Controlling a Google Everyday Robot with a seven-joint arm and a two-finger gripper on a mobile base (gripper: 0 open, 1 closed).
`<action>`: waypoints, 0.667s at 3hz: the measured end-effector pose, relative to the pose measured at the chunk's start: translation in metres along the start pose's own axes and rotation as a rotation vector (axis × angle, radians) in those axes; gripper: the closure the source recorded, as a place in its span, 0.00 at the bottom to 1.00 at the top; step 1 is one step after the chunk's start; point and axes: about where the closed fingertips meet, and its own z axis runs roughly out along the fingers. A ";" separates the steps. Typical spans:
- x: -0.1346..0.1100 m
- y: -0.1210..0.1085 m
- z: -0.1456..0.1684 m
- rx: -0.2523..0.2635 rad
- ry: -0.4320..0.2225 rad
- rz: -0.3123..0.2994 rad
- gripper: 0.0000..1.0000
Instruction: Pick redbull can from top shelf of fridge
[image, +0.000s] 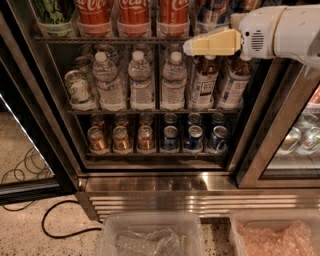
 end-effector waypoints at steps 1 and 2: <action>-0.007 -0.003 0.003 0.019 -0.026 -0.025 0.00; -0.013 -0.006 0.004 0.038 -0.047 -0.042 0.00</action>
Offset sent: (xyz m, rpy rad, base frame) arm 0.0111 -0.0047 0.0194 0.0001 -0.1075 -0.0490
